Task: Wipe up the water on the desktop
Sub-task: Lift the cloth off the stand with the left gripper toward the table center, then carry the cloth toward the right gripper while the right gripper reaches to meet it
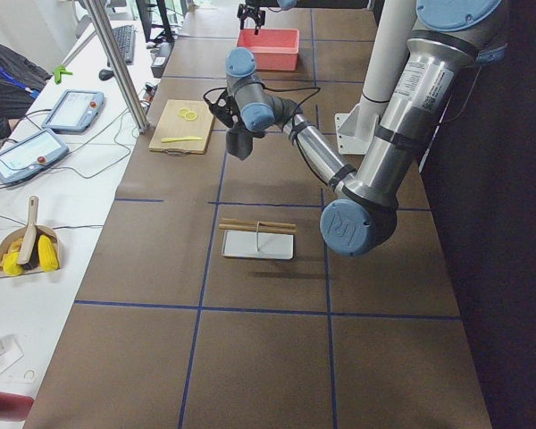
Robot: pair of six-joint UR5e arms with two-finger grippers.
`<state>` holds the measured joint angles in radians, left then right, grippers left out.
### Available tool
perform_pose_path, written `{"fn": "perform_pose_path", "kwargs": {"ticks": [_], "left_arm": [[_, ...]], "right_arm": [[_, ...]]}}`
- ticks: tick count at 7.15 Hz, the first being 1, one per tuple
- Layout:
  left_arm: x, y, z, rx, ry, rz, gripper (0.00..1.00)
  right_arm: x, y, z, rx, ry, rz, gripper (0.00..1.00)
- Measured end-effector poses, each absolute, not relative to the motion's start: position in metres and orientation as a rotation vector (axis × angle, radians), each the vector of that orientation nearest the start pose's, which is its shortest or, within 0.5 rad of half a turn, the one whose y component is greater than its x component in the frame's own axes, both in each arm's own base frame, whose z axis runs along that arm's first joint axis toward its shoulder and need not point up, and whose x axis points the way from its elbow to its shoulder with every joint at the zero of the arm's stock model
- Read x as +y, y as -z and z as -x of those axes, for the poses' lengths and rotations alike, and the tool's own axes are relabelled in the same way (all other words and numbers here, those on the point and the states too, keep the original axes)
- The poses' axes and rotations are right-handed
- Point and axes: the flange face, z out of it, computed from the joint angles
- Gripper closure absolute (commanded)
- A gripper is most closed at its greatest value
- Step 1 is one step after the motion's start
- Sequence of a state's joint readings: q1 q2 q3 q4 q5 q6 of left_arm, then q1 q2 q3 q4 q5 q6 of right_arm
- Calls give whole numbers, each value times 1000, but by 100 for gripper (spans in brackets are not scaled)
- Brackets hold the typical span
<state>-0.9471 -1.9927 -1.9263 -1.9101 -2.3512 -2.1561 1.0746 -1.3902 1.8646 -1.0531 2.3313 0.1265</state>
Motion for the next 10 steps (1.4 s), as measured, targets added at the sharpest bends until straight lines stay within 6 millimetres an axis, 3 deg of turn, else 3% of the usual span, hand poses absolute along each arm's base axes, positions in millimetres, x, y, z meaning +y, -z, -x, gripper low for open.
{"fn": "perform_pose_path", "kwargs": {"ticks": [2, 5, 7, 10], "left_arm": [[-487, -173, -290, 1220, 996, 641, 99], [-477, -124, -306, 1238, 1102, 773, 98], [-460, -96, -337, 1257, 1158, 813, 98], [-441, -74, -368, 1299, 1211, 841, 98]], "right_arm": [[-485, -291, 265, -984, 731, -790, 0], [-440, -220, 340, -1031, 777, -906, 1], [-413, -195, 379, -1054, 755, -969, 1], [-394, -178, 400, -1077, 745, -1014, 1]]}}
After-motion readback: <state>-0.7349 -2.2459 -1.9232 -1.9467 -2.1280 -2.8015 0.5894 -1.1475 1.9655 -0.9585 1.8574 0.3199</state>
